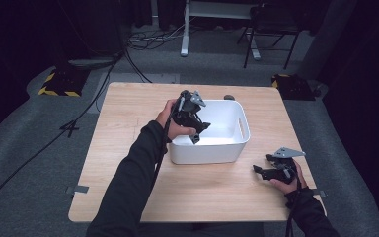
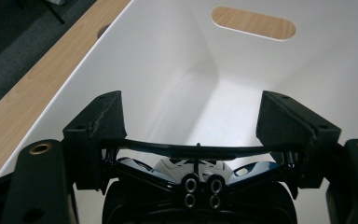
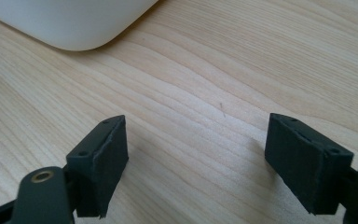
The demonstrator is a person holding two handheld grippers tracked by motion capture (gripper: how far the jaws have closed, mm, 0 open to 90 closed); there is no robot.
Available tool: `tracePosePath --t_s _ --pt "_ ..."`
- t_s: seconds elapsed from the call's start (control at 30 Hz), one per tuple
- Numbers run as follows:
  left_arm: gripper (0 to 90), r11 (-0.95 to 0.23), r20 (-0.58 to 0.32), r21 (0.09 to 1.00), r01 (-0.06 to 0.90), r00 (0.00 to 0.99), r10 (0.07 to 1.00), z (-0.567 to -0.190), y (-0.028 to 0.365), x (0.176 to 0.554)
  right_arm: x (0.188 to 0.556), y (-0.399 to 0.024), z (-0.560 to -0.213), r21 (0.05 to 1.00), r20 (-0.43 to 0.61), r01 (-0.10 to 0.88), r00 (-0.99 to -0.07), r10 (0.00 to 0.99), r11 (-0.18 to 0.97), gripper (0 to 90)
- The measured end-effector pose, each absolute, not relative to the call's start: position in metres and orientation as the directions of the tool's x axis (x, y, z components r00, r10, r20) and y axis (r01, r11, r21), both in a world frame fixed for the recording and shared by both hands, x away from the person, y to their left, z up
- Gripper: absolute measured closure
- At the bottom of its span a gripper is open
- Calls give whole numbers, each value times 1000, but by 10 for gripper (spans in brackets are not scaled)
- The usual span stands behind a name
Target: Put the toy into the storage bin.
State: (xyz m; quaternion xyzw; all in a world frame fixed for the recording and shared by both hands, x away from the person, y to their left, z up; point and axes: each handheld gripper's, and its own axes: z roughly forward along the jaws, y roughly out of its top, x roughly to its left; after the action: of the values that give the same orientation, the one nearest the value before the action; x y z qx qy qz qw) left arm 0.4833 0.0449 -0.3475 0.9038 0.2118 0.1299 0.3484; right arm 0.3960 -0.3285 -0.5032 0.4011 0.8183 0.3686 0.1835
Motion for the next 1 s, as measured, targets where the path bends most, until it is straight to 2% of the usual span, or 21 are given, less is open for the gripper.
tracePosePath --t_s 0.6,0.67,1.0 --pt "245 -633 69 699 334 849 524 -349 76 477 396 -328 -503 750 -5 521 -611 792 407 216" --pt "244 -652 91 688 319 853 513 -347 82 477 396 -328 -503 751 -5 521 -611 792 406 216" --pt "244 -617 76 721 314 850 522 -345 97 471 396 -328 -503 750 -5 521 -611 792 407 216"
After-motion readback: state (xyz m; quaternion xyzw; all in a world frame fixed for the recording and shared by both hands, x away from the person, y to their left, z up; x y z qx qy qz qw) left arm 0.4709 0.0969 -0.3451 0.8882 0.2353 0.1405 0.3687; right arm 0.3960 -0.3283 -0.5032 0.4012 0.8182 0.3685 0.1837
